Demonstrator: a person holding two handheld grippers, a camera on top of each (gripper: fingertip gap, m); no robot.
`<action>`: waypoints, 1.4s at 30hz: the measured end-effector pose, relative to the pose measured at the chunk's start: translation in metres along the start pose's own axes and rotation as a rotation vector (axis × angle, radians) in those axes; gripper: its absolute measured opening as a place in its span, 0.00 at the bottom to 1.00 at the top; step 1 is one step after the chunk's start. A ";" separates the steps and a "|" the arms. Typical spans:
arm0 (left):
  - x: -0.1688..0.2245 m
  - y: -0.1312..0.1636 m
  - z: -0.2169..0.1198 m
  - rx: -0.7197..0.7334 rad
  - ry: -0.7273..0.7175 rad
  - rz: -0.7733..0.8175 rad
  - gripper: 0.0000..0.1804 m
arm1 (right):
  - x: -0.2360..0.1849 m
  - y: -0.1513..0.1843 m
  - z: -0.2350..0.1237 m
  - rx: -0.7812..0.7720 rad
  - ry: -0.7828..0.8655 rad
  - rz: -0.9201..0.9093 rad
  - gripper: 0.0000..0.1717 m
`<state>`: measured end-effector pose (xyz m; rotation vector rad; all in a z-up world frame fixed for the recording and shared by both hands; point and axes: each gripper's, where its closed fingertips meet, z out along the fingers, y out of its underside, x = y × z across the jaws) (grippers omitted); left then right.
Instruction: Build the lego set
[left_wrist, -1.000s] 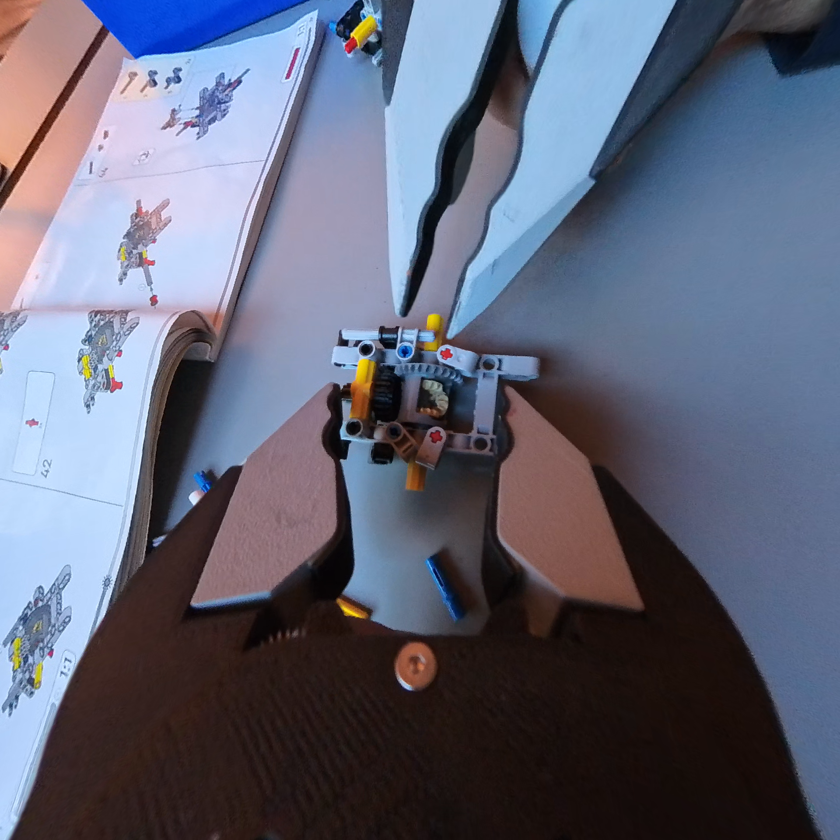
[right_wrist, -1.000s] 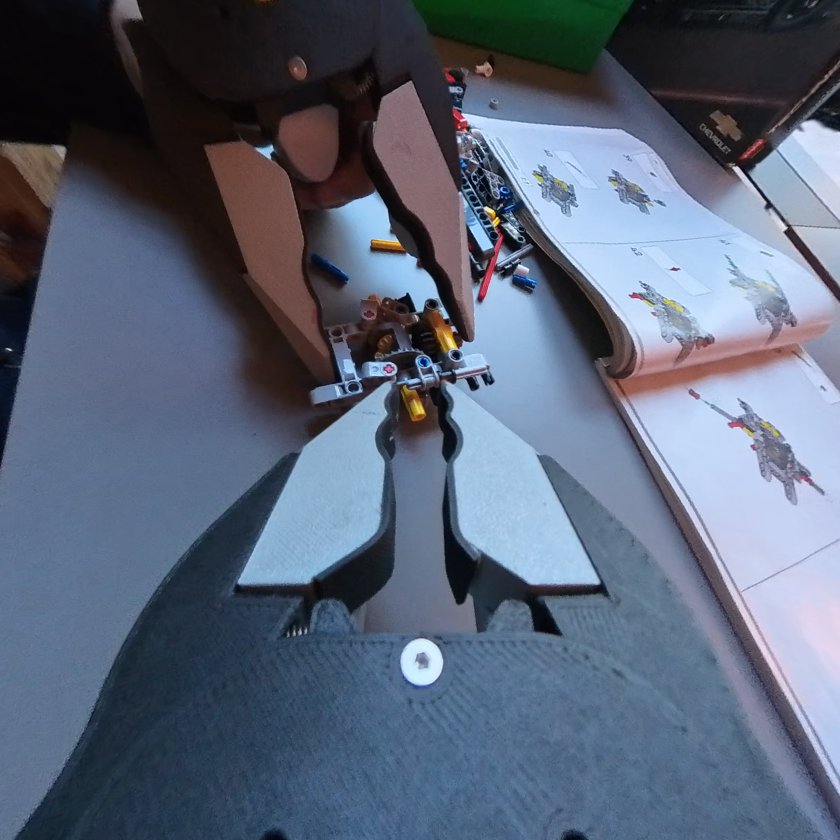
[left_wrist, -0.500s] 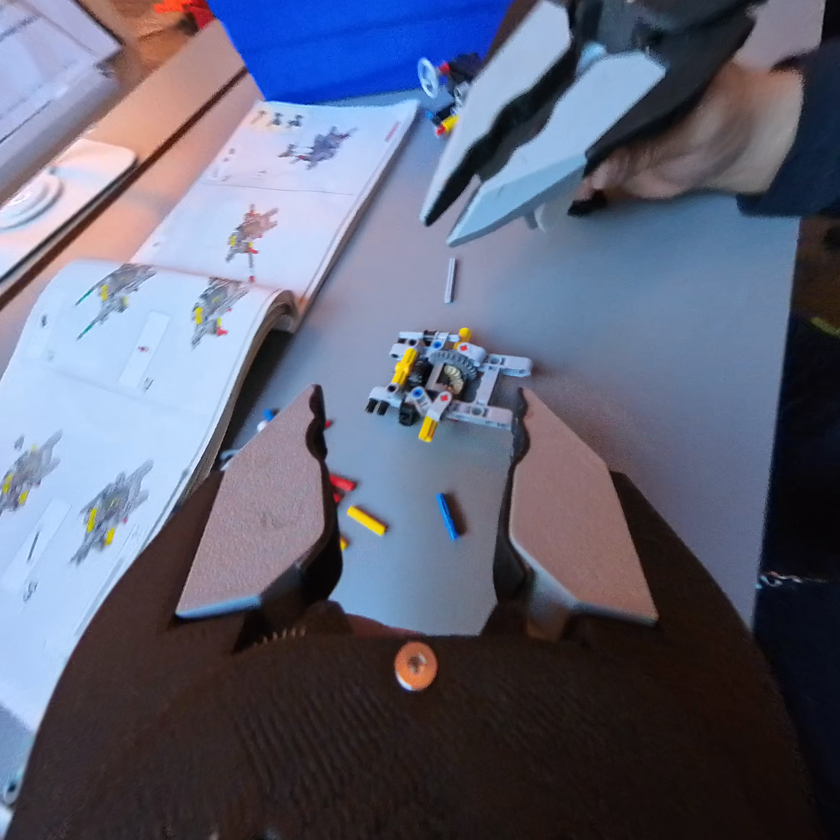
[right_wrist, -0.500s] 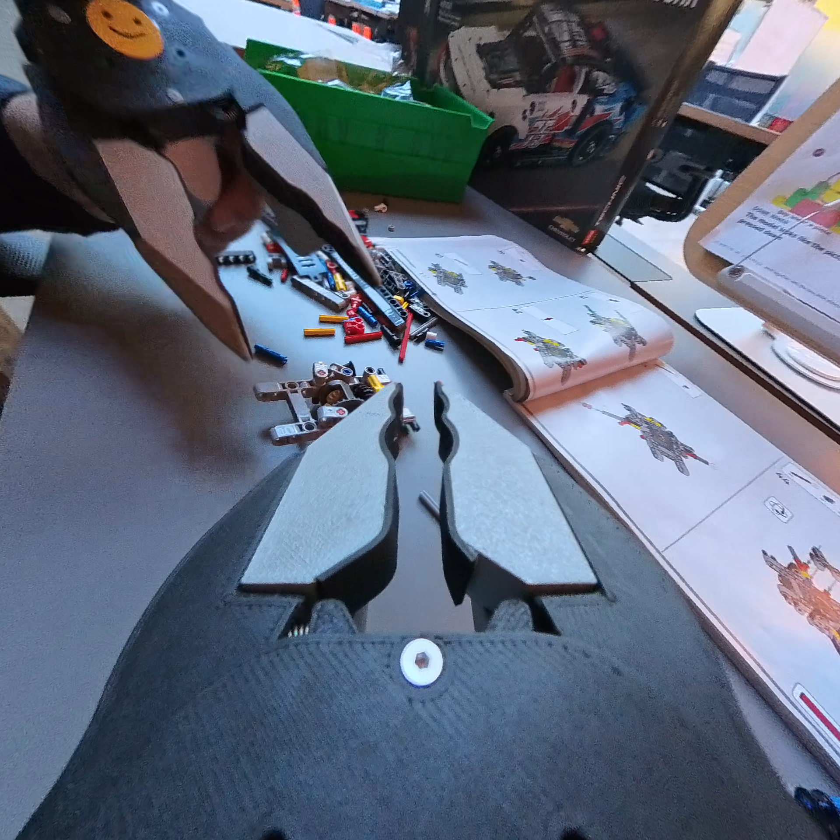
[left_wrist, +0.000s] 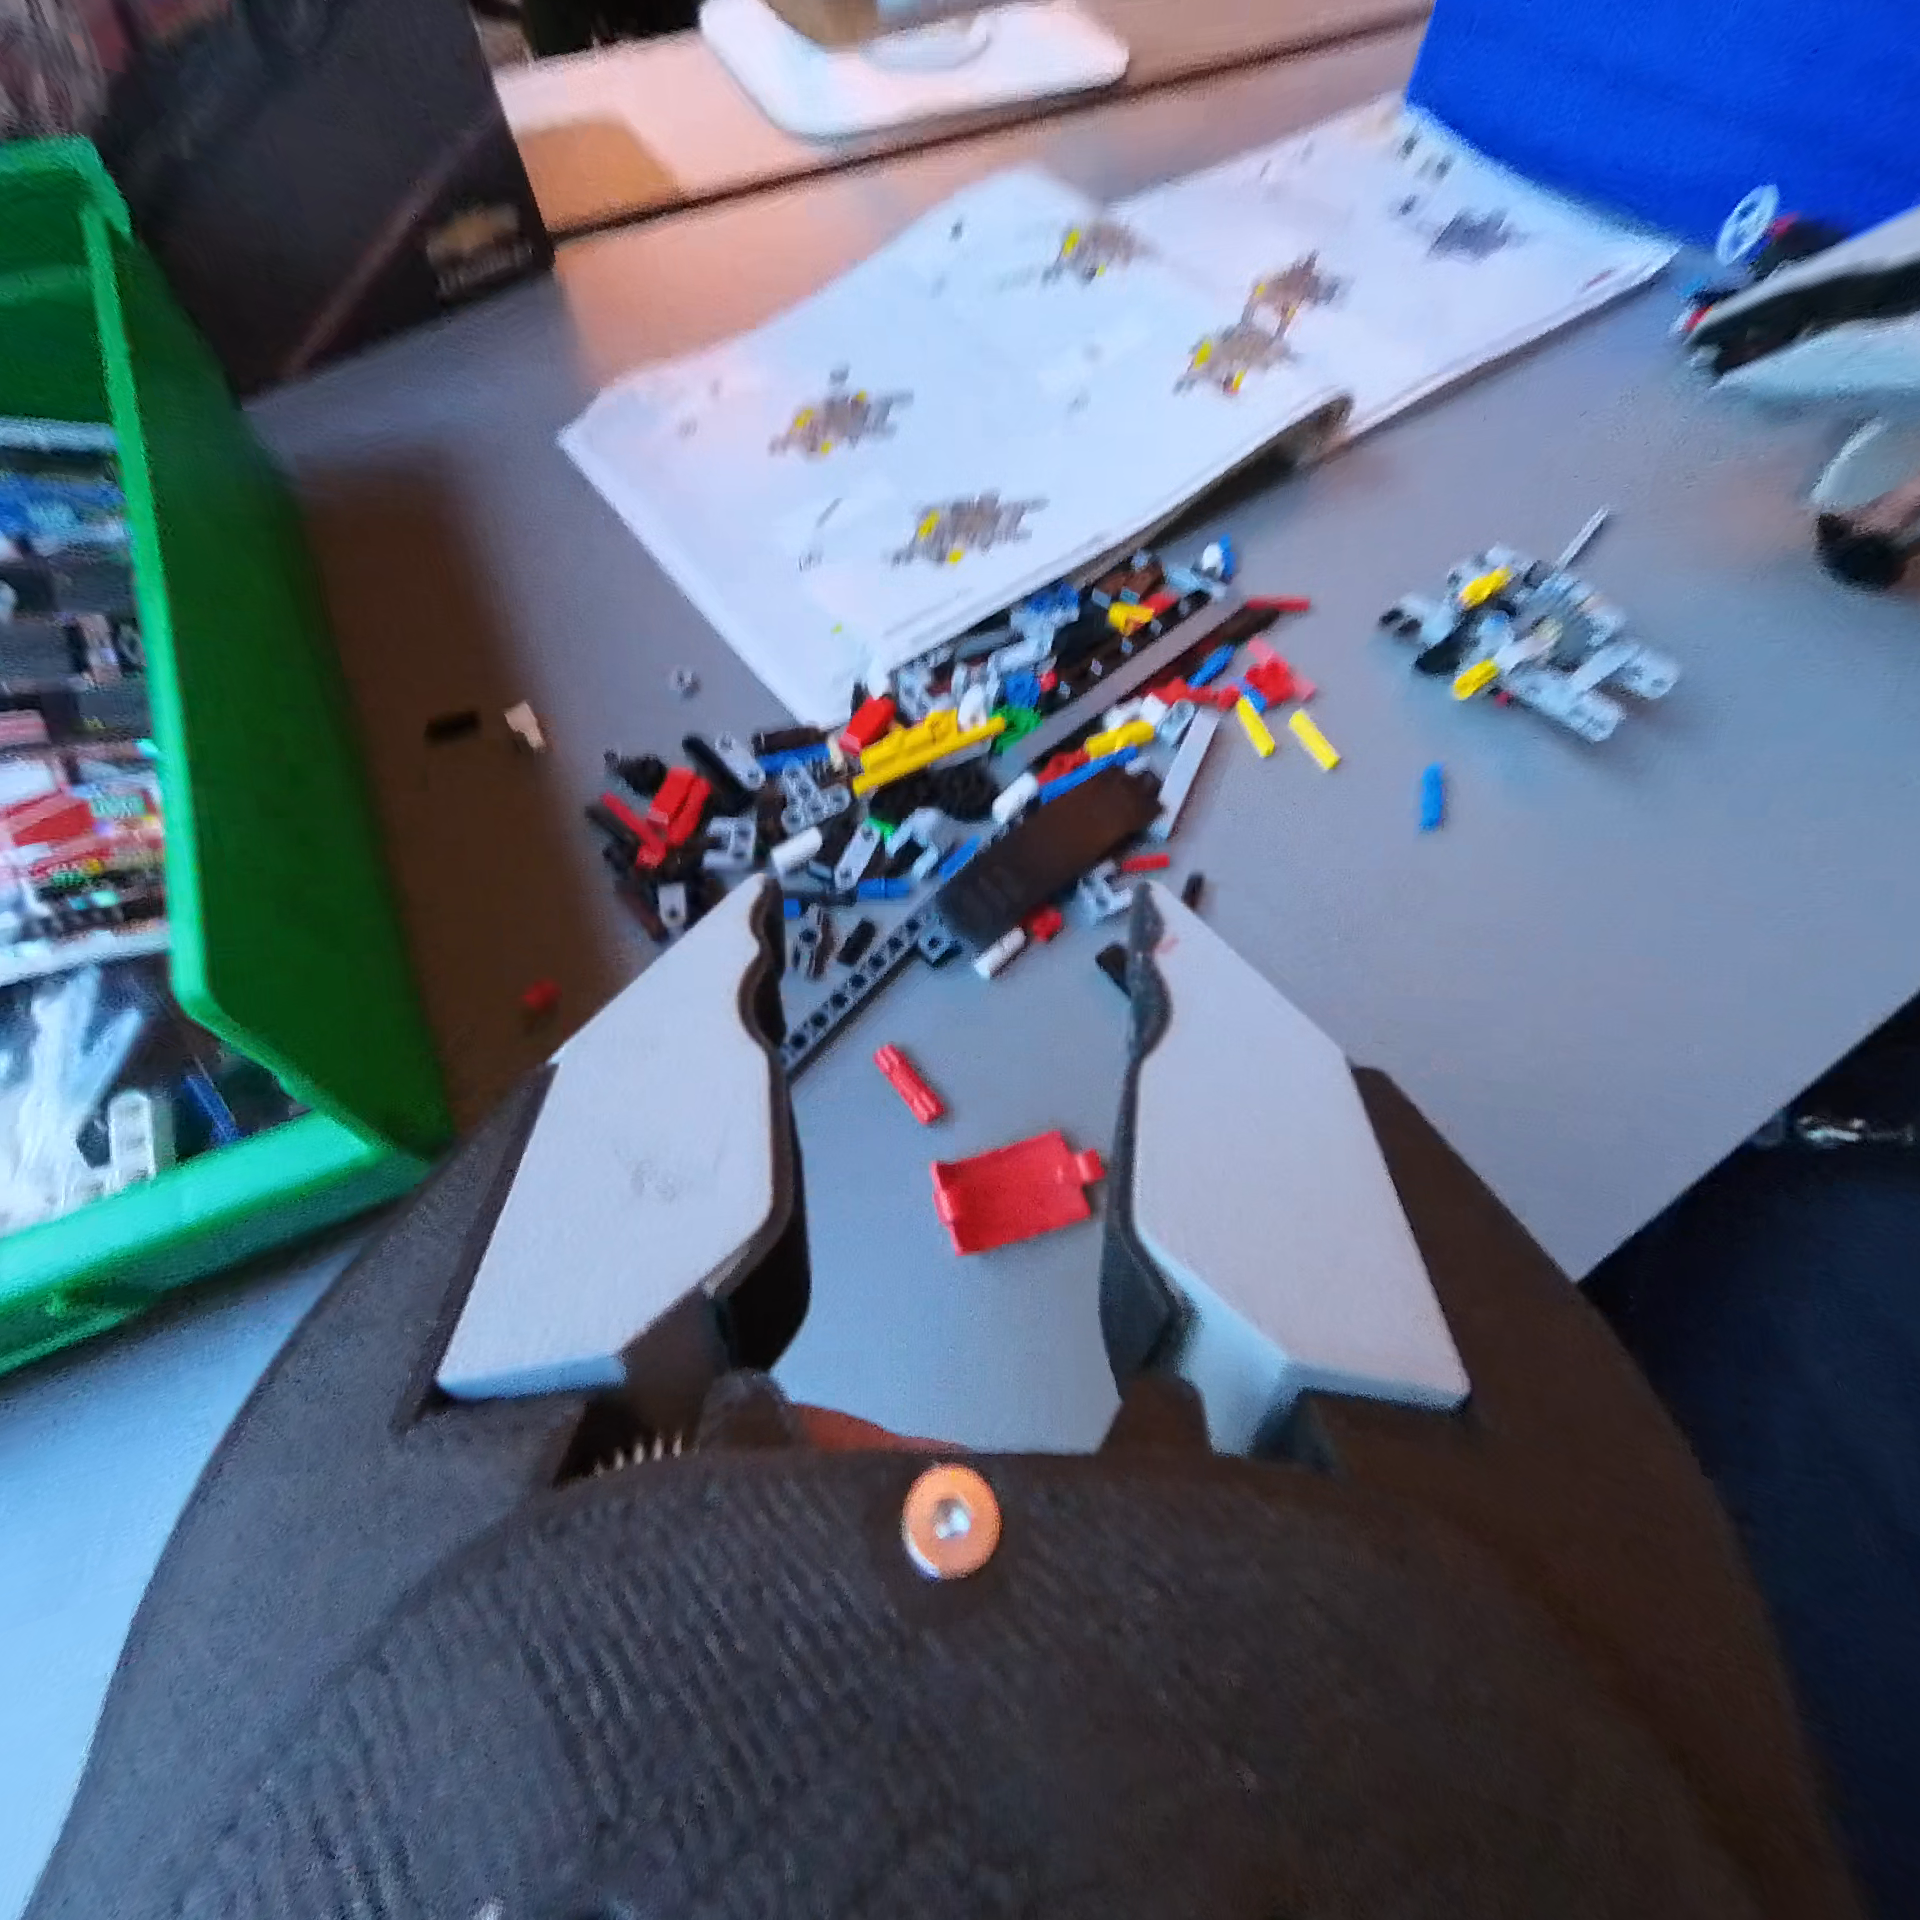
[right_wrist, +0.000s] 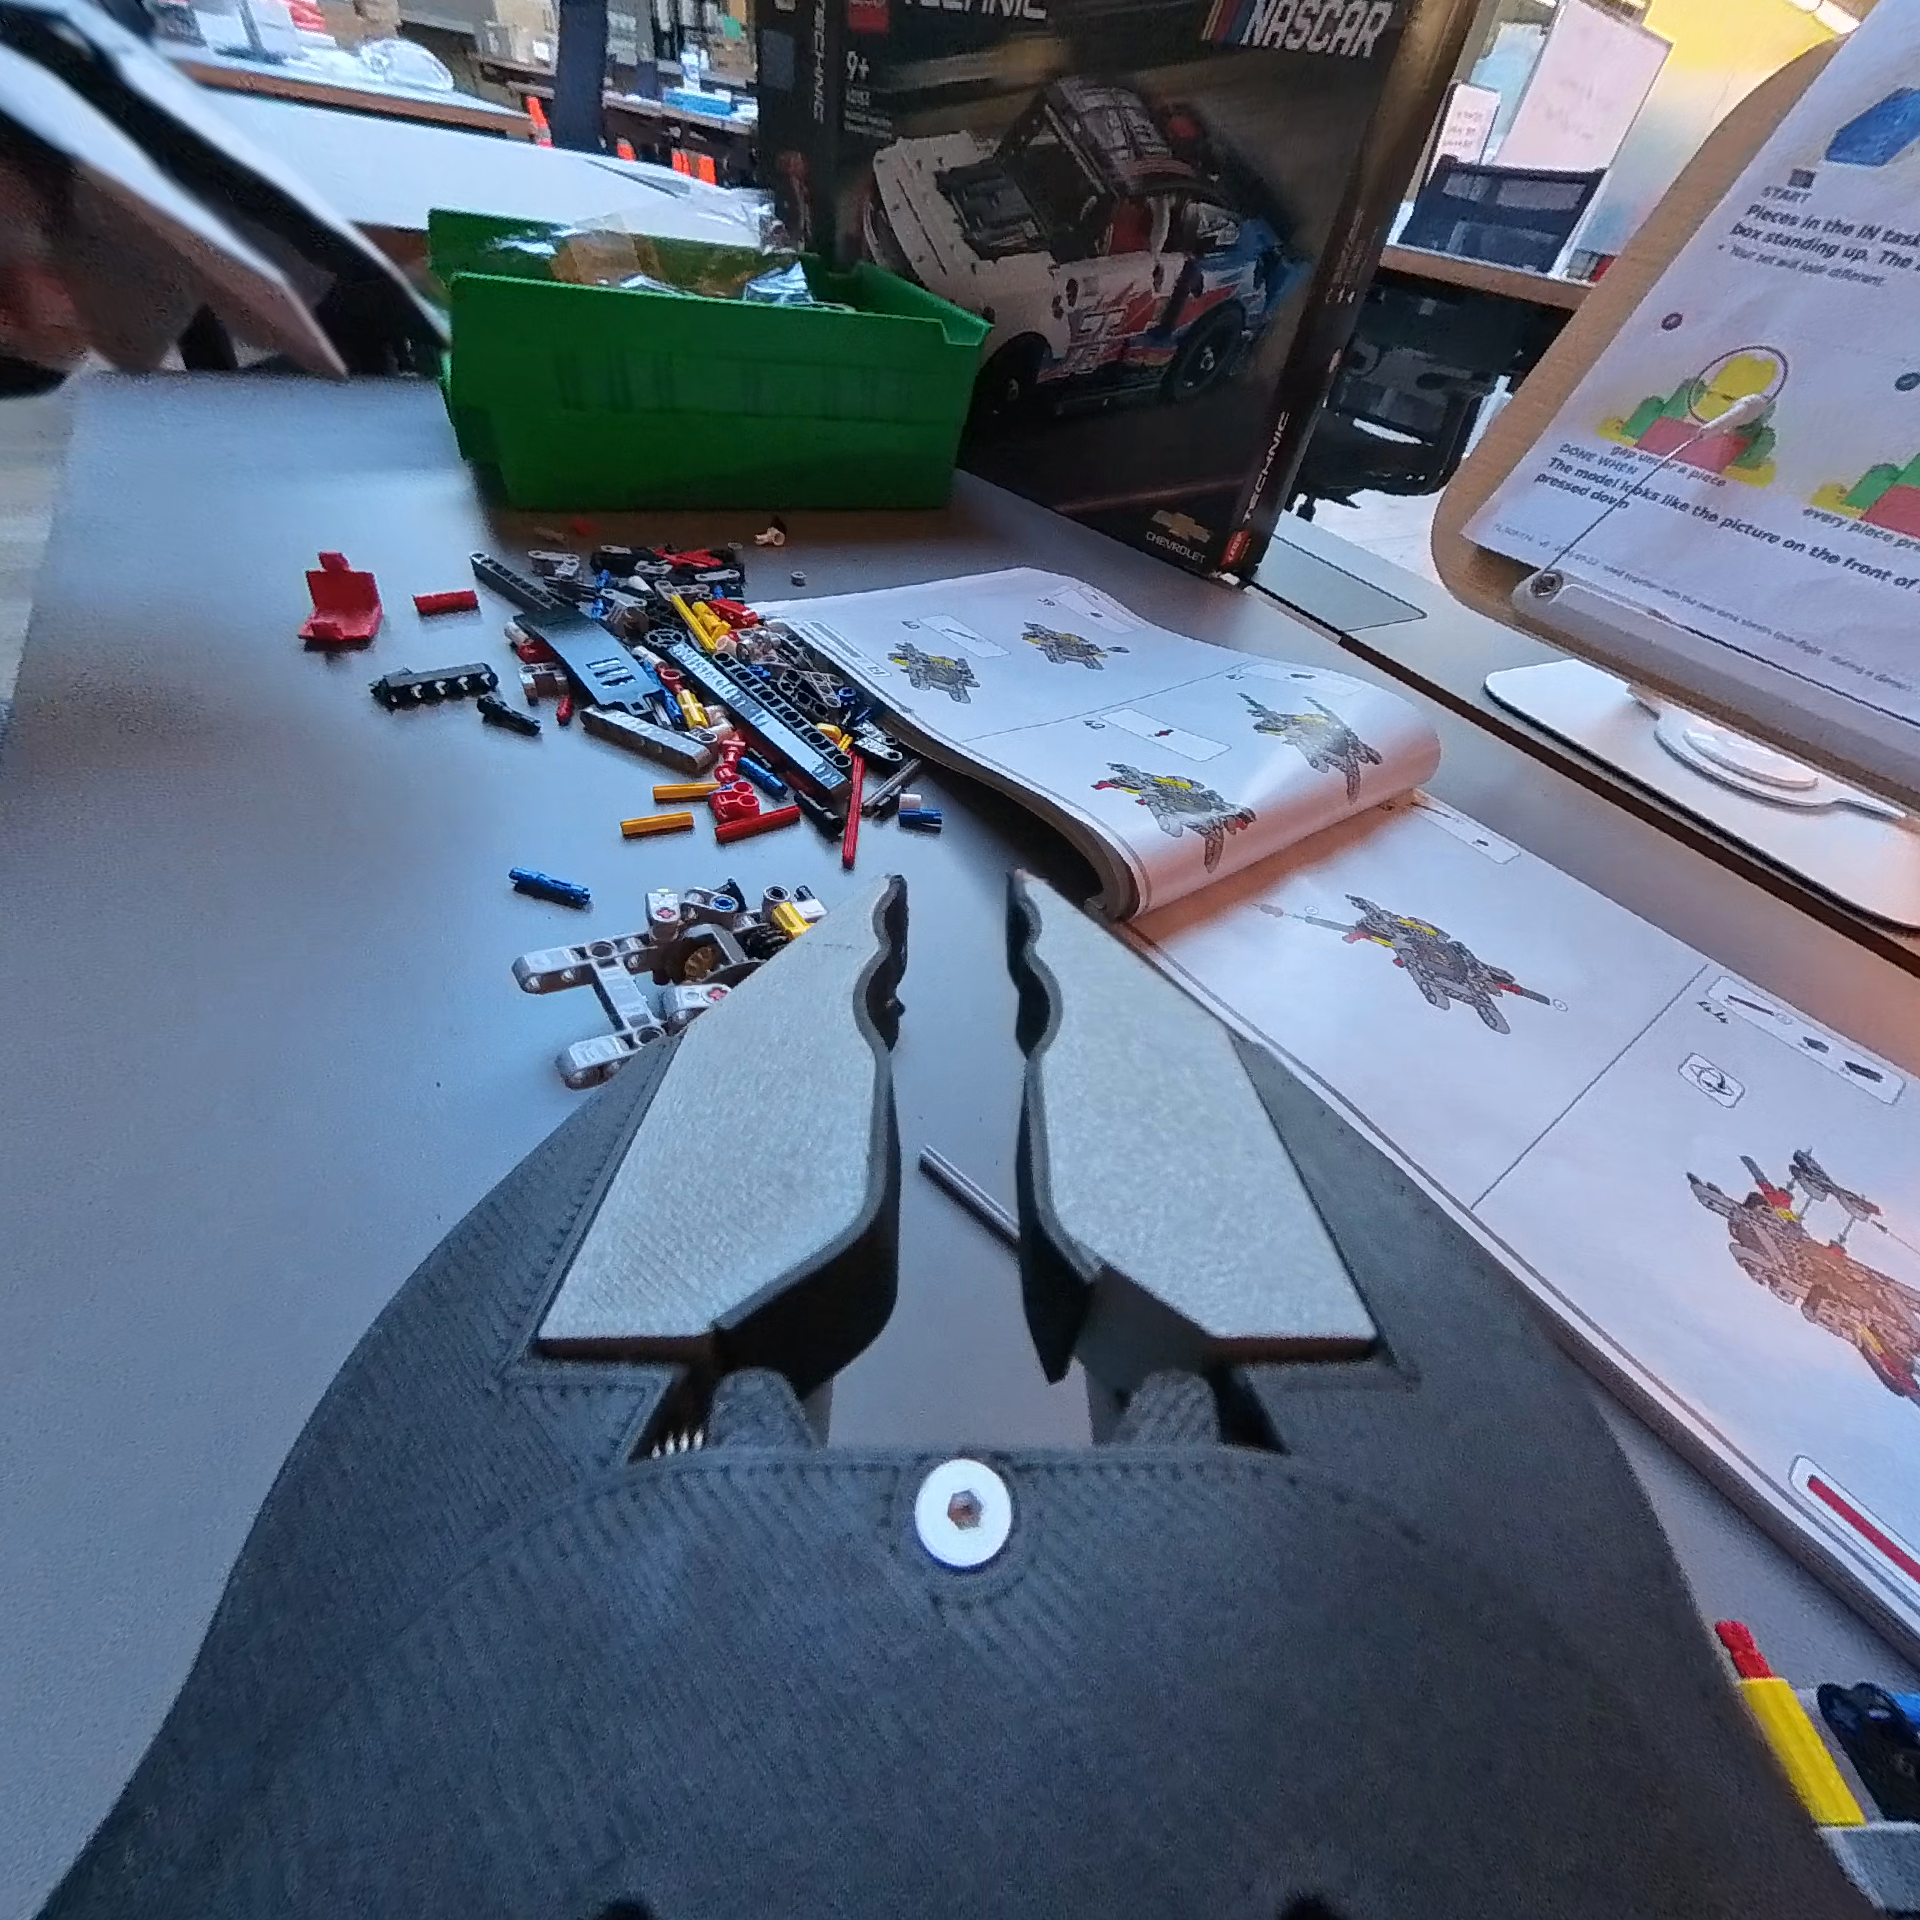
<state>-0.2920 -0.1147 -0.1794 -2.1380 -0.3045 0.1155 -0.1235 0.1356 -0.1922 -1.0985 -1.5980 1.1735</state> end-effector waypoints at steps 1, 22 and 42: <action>0.001 0.008 0.003 -0.022 -0.004 -0.002 0.35 | 0.000 0.000 0.000 0.000 0.001 0.003 0.11; 0.147 0.021 0.101 -0.214 0.297 0.307 0.24 | -0.011 -0.002 0.001 0.011 -0.060 0.017 0.13; 0.074 0.058 0.062 -0.263 0.071 0.106 0.22 | -0.019 -0.001 0.003 0.001 -0.080 -0.029 0.15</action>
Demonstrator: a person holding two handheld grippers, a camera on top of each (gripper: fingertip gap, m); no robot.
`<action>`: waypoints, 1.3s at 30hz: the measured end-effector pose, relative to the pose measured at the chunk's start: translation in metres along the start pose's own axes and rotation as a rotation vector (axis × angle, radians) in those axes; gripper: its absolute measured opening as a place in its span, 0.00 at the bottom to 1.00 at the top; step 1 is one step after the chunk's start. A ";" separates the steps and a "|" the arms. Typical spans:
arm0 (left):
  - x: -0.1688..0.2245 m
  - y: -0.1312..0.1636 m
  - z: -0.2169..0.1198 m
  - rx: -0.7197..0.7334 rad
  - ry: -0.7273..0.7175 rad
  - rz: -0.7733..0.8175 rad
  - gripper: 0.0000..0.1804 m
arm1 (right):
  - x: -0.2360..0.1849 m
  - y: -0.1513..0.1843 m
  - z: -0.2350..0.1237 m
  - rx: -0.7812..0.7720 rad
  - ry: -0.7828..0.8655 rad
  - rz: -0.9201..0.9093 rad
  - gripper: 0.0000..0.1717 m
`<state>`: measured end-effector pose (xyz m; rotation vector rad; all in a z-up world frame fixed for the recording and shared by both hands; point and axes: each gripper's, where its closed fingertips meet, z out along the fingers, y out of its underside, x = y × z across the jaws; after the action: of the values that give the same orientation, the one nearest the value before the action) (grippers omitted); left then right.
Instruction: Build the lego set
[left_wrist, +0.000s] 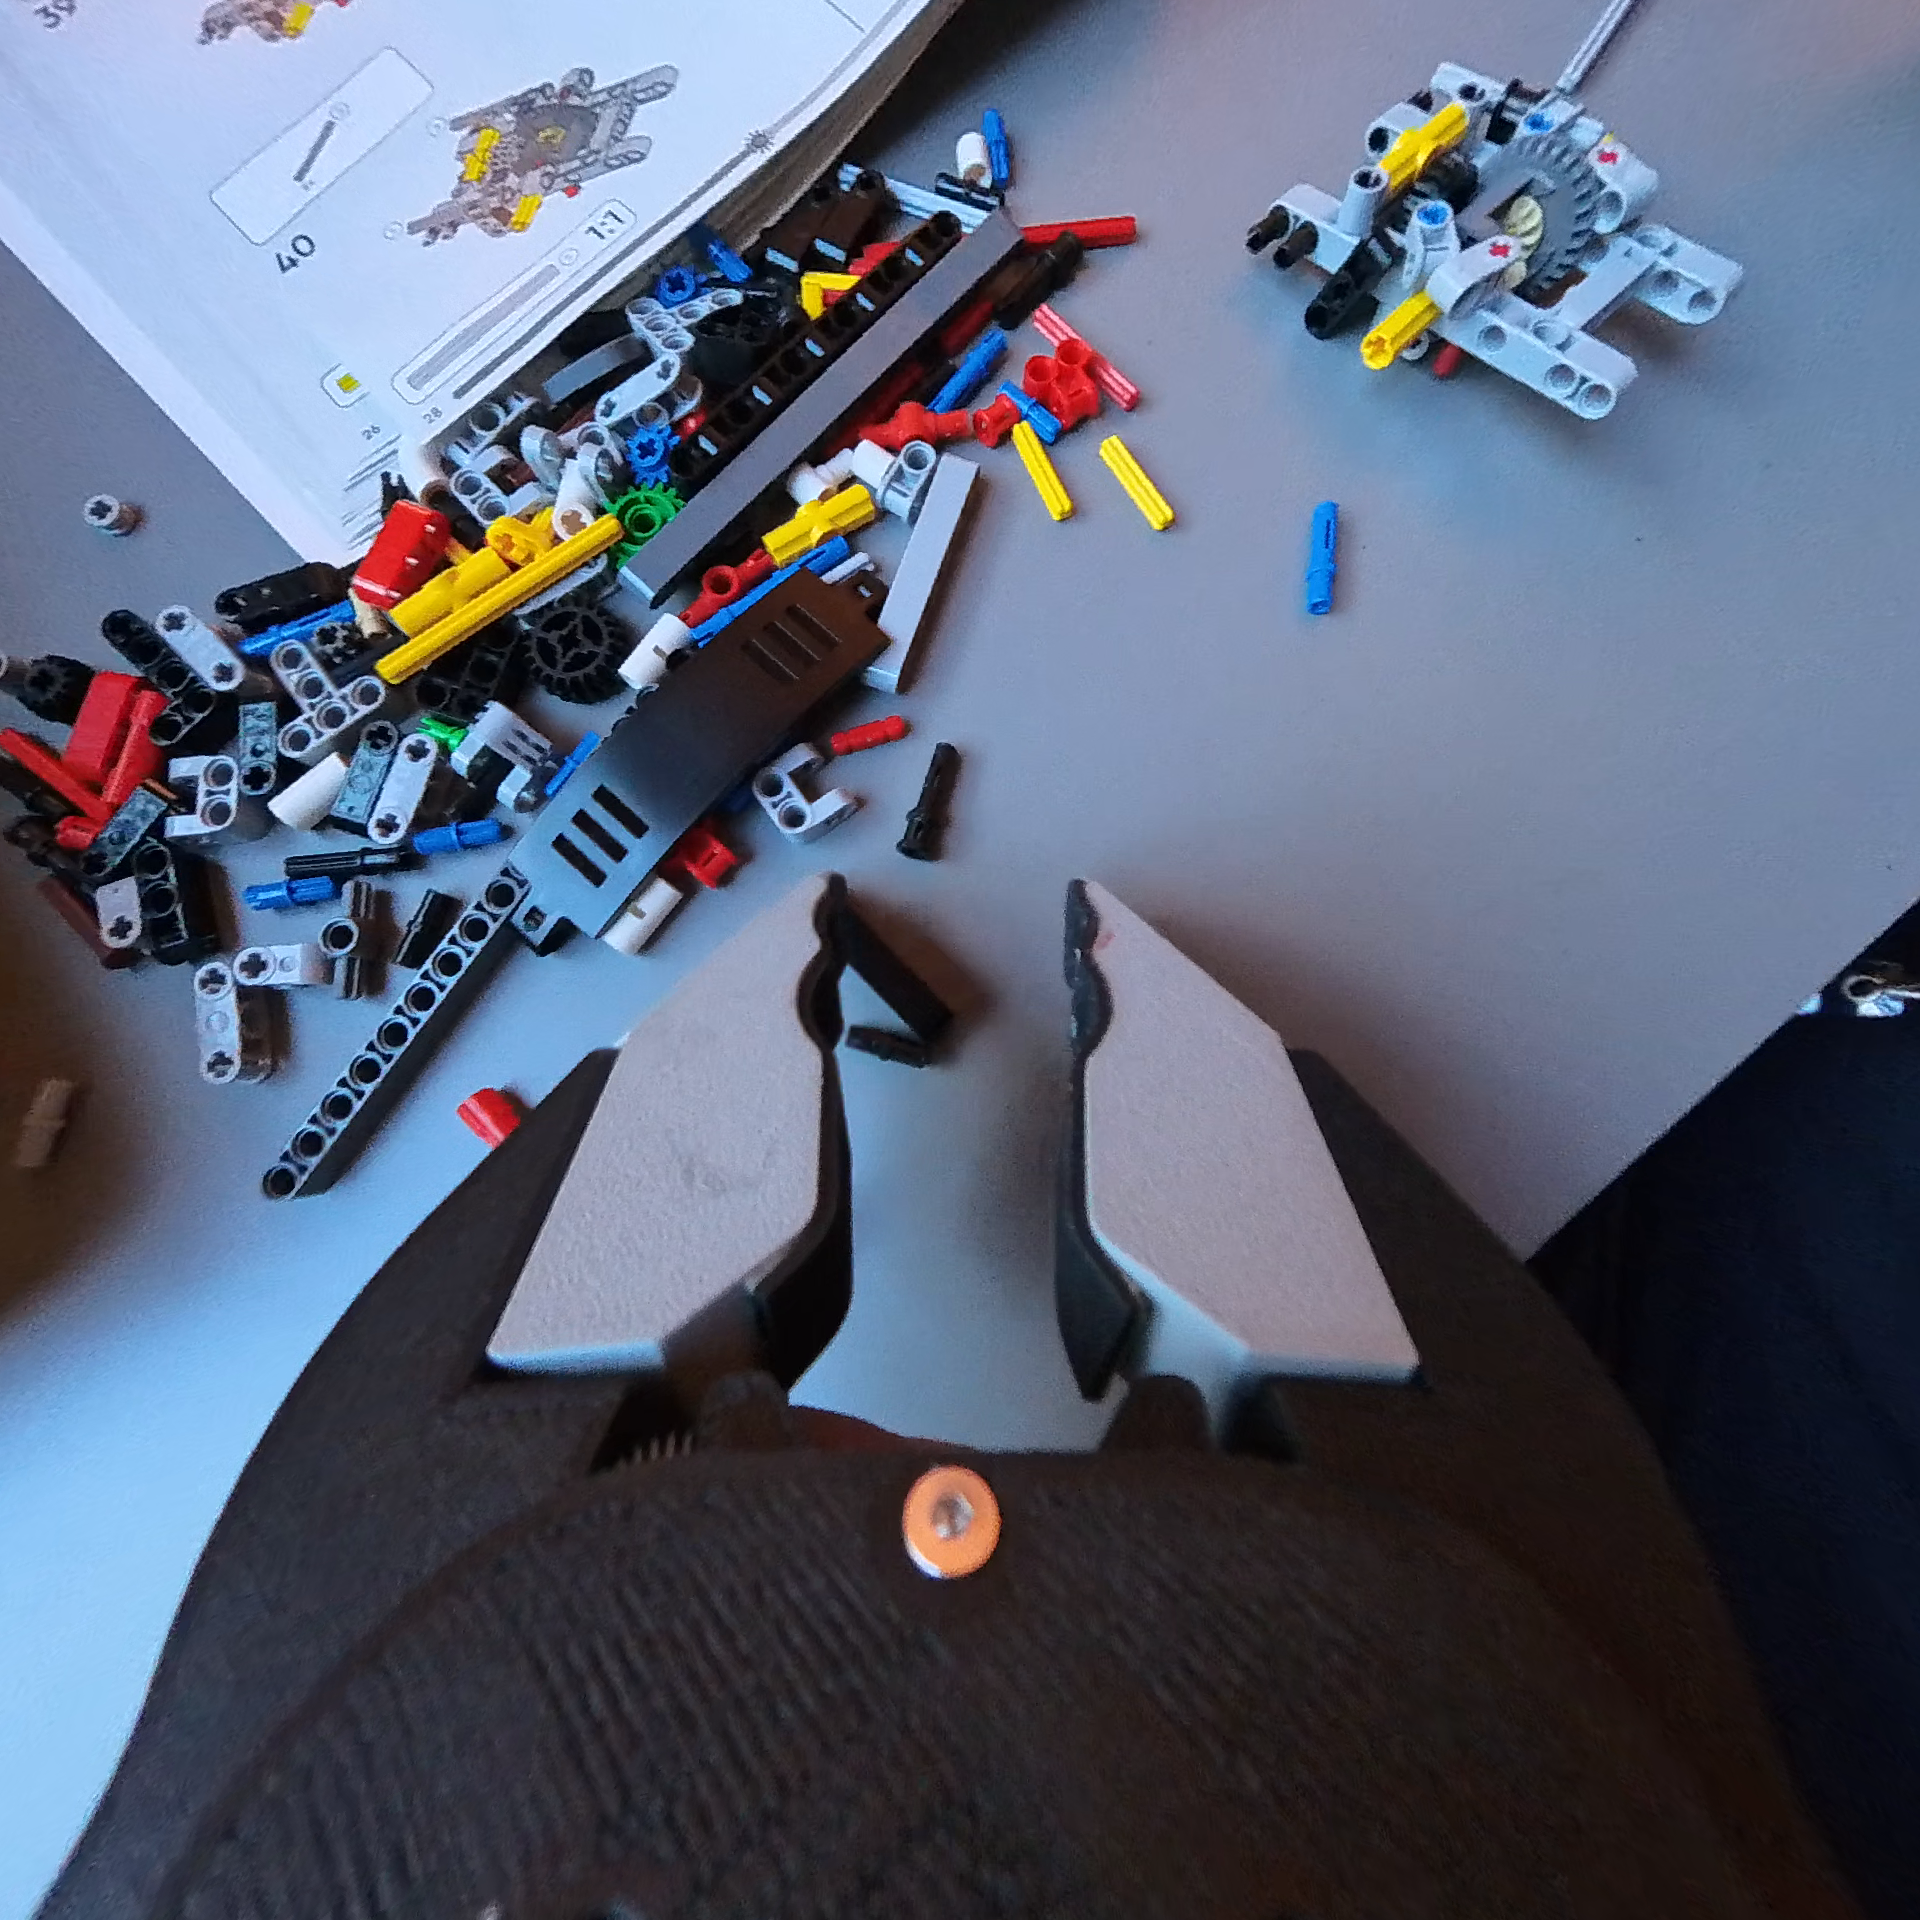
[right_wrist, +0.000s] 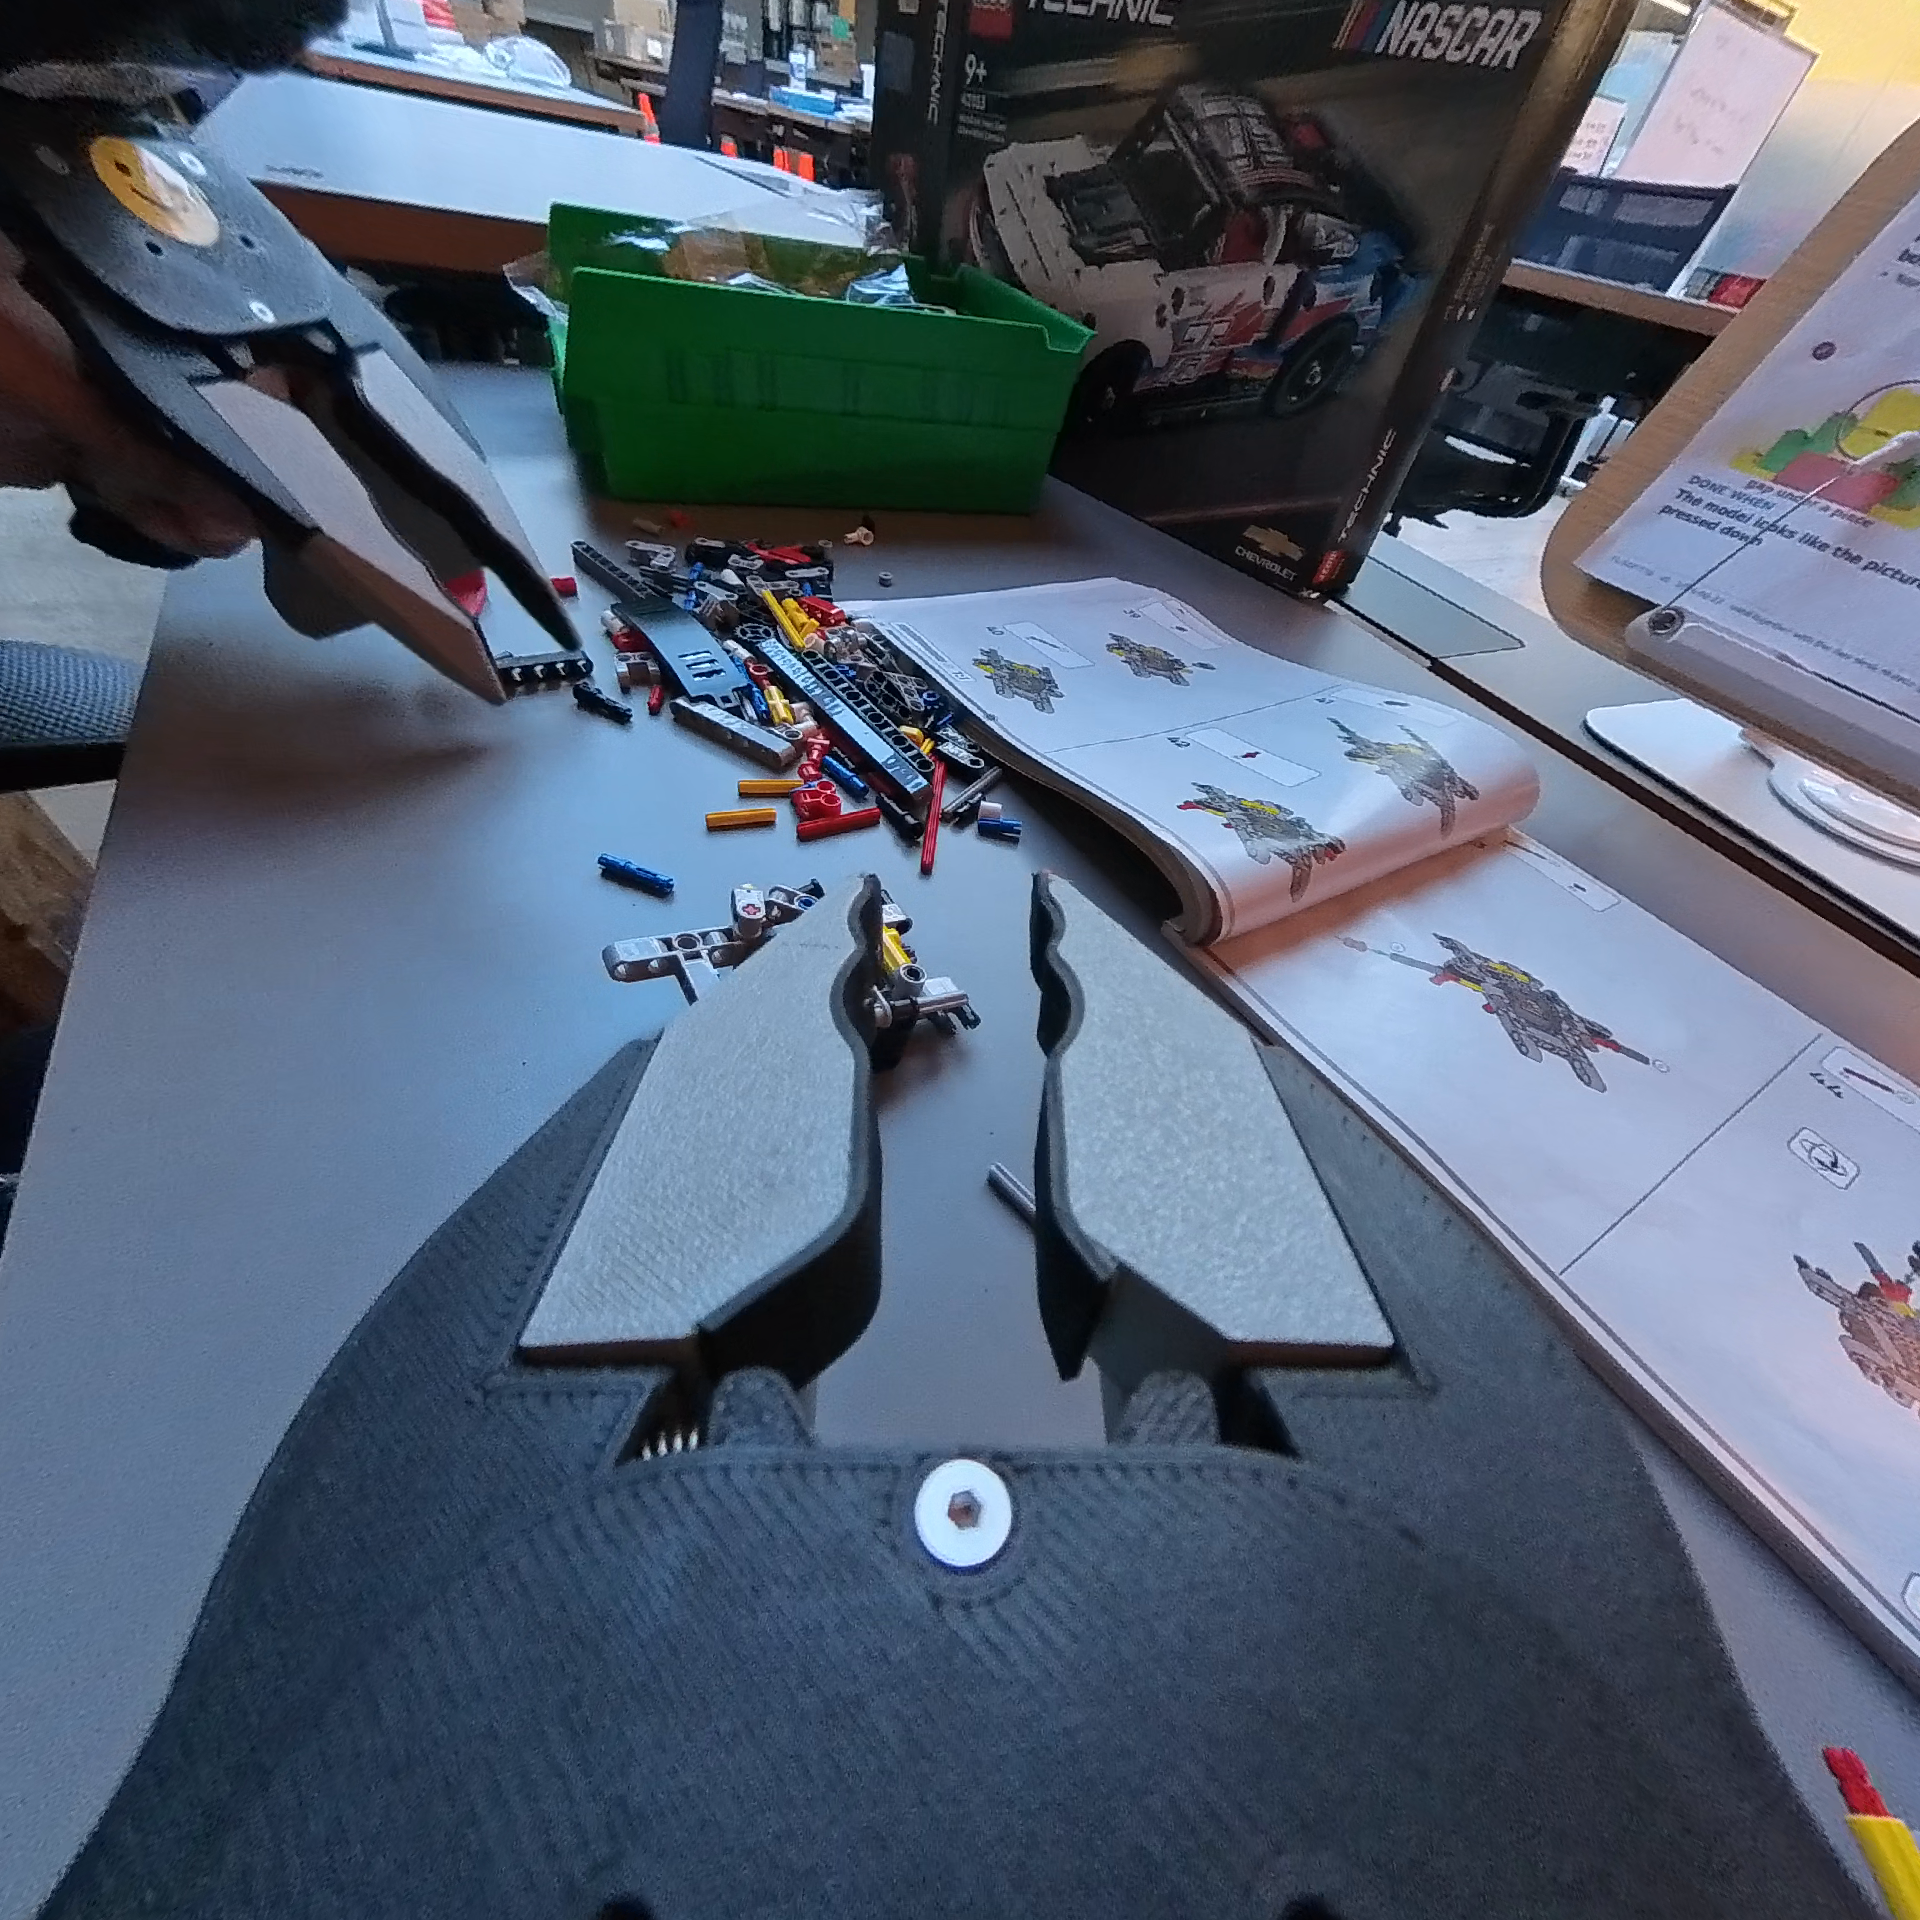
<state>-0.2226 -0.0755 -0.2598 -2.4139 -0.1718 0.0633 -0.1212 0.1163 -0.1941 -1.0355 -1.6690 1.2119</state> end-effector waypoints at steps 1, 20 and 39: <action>0.000 0.001 0.001 -0.007 -0.004 0.009 0.22 | 0.000 0.000 0.000 -0.001 0.000 -0.002 0.15; -0.001 -0.101 0.021 0.123 0.062 0.117 0.11 | 0.000 0.002 0.002 -0.016 0.002 0.001 0.14; -0.011 -0.114 0.119 -0.469 0.287 1.077 0.07 | -0.006 0.000 0.001 -0.004 -0.033 -0.003 0.13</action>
<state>-0.2563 0.0859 -0.2737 -2.6375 1.3745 0.1733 -0.1200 0.1106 -0.1947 -1.0210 -1.6981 1.2299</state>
